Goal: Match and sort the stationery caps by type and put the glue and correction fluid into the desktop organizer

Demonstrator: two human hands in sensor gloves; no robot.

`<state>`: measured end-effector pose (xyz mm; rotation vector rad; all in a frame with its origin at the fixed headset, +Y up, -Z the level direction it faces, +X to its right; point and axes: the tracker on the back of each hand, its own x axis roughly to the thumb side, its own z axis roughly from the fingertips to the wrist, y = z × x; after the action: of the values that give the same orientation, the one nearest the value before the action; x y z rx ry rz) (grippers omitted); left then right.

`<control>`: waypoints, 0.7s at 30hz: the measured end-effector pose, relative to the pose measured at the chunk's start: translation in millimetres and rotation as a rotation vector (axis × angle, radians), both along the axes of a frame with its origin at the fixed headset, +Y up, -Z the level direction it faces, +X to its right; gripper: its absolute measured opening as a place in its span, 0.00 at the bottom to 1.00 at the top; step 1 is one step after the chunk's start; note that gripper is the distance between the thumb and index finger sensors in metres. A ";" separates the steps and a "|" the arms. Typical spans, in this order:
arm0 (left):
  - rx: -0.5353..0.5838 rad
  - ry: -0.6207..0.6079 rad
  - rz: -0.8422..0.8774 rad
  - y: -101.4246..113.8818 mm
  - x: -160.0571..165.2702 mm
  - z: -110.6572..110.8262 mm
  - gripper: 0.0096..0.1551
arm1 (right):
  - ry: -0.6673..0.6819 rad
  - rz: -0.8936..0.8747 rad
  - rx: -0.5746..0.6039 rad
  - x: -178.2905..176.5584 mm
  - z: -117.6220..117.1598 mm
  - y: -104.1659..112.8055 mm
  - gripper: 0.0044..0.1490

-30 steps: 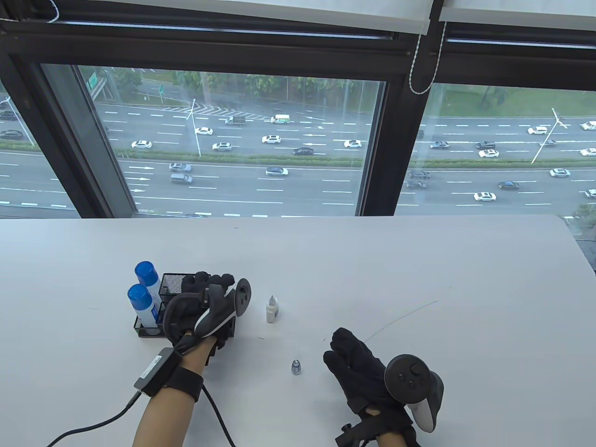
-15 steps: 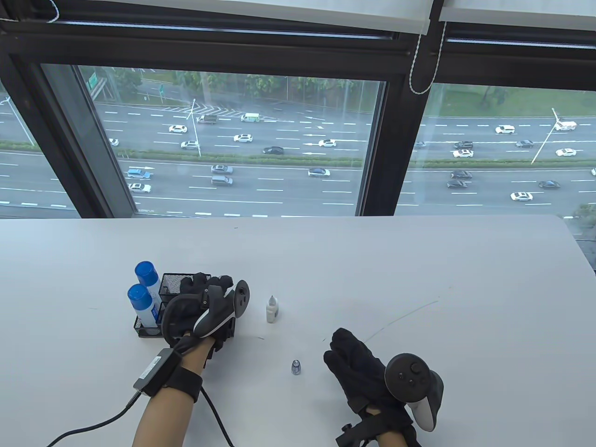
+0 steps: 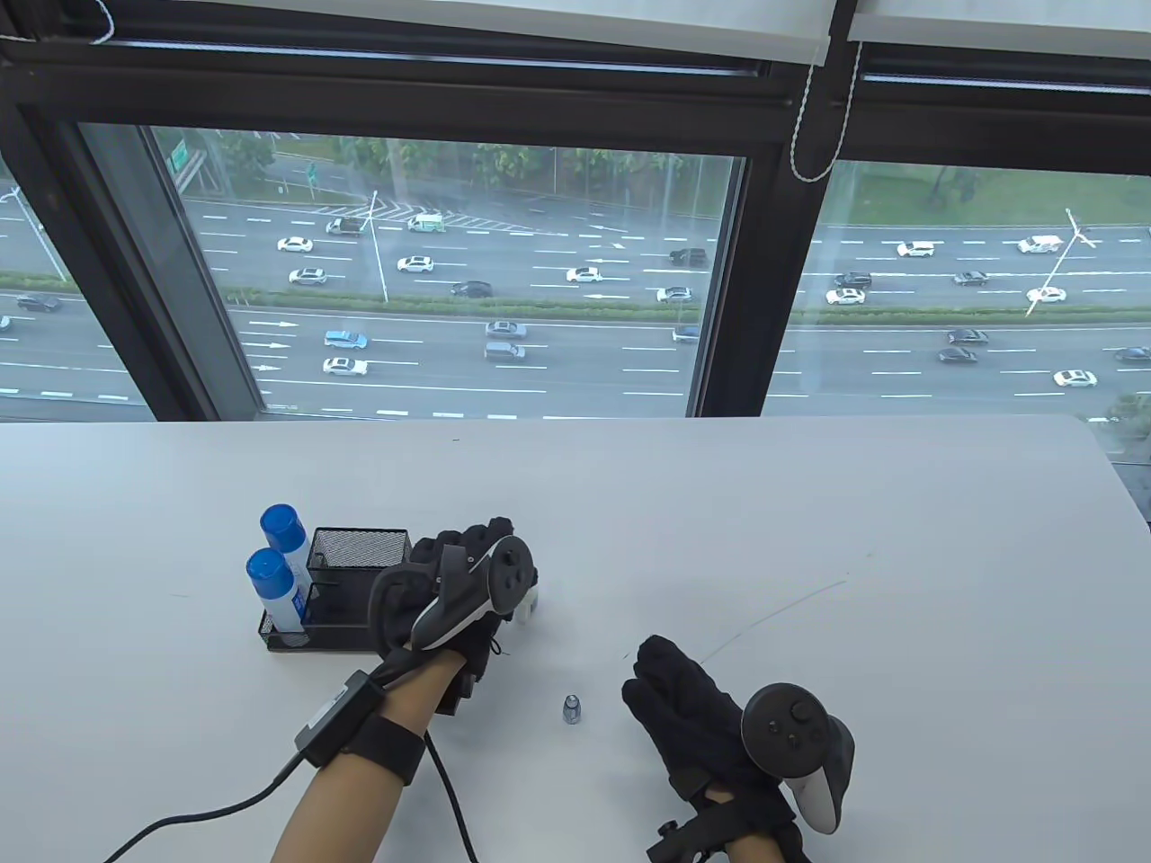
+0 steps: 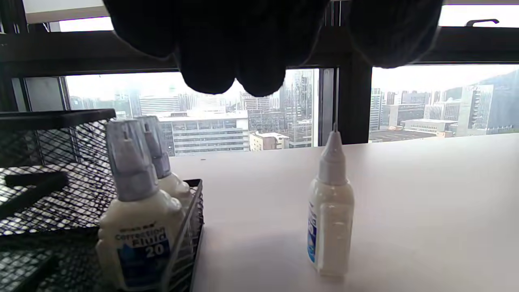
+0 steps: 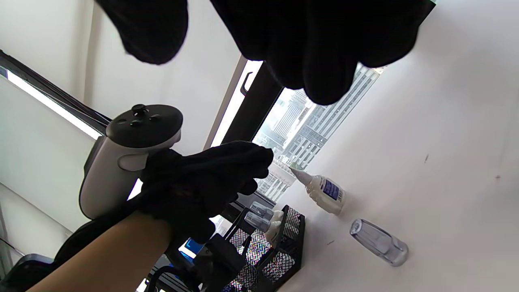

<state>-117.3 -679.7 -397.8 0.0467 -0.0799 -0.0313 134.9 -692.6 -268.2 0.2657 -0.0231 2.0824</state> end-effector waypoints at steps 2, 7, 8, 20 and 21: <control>-0.036 0.000 -0.015 -11.7 8.0 -4.0 0.40 | 0.001 -0.003 -0.001 0.5 -0.2 -0.1 0.42; -0.089 0.046 -0.018 -36.4 15.8 -14.4 0.40 | -0.006 -0.008 0.002 2.2 -0.2 0.0 0.42; -0.094 0.052 -0.011 -38.8 15.9 -15.6 0.40 | -0.006 -0.009 0.002 2.3 -0.2 0.0 0.42; -0.183 0.152 0.146 -62.9 7.5 -24.6 0.38 | -0.007 -0.019 -0.004 3.0 -0.2 -1.1 0.42; -0.178 0.149 0.144 -63.4 7.9 -24.5 0.38 | -0.007 -0.018 -0.004 3.1 -0.3 -1.2 0.42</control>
<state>-109.4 -743.1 -422.3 -0.1276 0.0703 0.1160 138.0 -693.8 -268.5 0.2547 -0.0261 2.0649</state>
